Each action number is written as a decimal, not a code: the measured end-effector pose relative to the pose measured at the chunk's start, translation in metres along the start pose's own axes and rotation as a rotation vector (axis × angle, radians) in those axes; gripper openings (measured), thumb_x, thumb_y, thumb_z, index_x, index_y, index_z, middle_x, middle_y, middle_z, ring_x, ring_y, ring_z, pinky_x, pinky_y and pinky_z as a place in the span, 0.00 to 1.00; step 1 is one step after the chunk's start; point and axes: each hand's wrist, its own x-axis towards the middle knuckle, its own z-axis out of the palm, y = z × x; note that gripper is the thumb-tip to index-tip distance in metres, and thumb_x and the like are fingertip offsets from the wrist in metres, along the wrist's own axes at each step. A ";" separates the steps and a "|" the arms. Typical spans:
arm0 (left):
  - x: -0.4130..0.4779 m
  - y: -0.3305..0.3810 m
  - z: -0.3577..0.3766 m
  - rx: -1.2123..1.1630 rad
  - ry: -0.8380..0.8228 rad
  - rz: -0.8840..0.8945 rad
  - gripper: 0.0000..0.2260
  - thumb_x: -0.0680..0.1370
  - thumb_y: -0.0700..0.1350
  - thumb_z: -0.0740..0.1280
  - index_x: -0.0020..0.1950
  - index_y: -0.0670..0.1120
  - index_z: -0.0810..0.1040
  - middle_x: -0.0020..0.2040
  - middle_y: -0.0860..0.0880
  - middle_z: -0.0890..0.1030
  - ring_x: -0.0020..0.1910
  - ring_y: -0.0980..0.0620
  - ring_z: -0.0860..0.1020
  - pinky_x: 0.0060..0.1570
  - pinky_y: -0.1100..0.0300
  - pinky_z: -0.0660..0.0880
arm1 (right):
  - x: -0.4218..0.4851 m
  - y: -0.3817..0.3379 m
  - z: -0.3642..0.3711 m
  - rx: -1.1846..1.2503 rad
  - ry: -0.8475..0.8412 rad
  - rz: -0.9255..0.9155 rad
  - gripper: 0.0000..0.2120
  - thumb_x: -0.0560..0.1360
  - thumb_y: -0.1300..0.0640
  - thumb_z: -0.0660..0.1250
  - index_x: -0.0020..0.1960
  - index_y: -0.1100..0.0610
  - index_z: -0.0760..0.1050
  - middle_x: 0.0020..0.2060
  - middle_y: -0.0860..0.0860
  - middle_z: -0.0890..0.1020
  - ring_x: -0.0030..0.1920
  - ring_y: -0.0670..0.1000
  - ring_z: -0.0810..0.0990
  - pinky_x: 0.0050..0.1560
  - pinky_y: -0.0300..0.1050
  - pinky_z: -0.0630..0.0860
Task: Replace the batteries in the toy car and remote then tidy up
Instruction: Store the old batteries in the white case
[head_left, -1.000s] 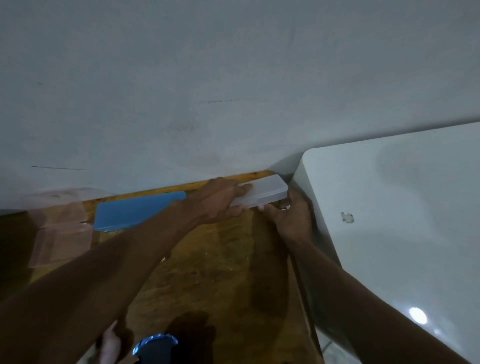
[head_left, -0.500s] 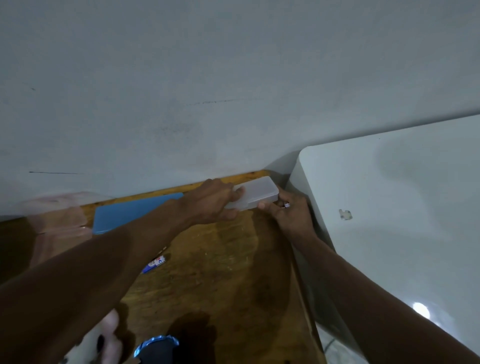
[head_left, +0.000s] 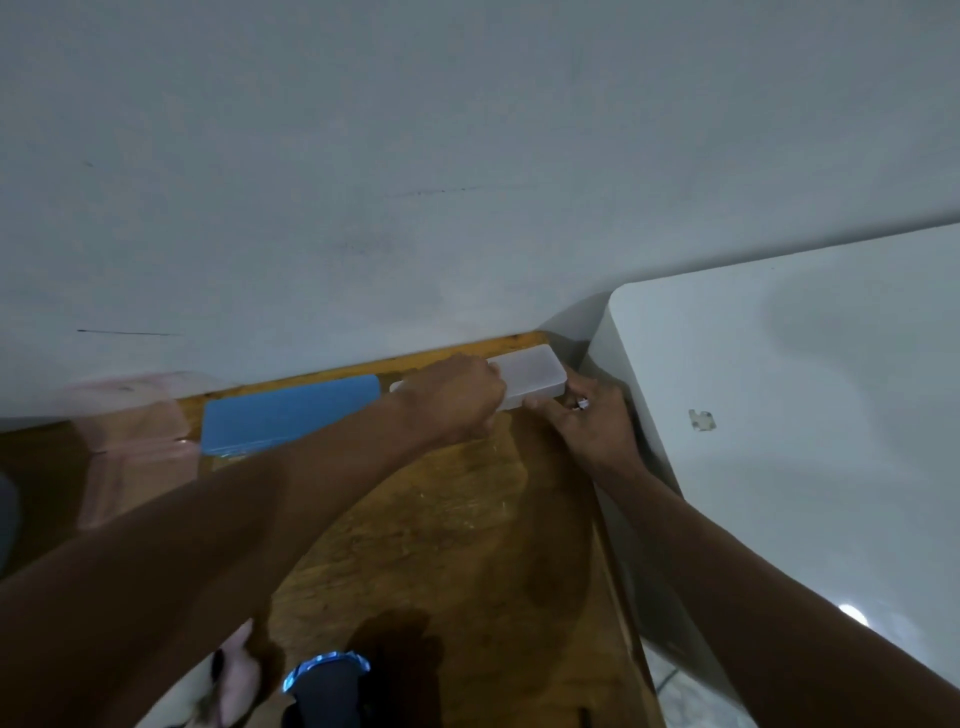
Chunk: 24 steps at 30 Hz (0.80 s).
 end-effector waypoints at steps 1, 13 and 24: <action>-0.001 0.007 -0.002 0.051 0.005 0.013 0.17 0.78 0.44 0.65 0.64 0.40 0.75 0.59 0.41 0.78 0.55 0.43 0.78 0.50 0.53 0.76 | 0.000 -0.001 0.001 -0.026 0.001 0.010 0.22 0.72 0.51 0.72 0.65 0.55 0.75 0.59 0.52 0.81 0.58 0.51 0.79 0.48 0.27 0.71; -0.007 0.008 -0.008 0.226 -0.022 0.090 0.21 0.81 0.44 0.60 0.71 0.34 0.65 0.63 0.36 0.75 0.57 0.41 0.77 0.51 0.52 0.76 | -0.005 -0.005 0.001 -0.037 0.011 0.039 0.22 0.73 0.53 0.72 0.64 0.57 0.76 0.59 0.53 0.81 0.55 0.46 0.79 0.40 0.18 0.69; -0.008 -0.037 -0.017 -0.219 0.003 -0.075 0.11 0.78 0.46 0.62 0.49 0.39 0.78 0.45 0.39 0.80 0.43 0.42 0.78 0.40 0.54 0.73 | -0.012 -0.026 -0.002 -0.255 -0.022 0.150 0.24 0.73 0.53 0.73 0.66 0.55 0.70 0.60 0.53 0.79 0.61 0.55 0.77 0.61 0.51 0.74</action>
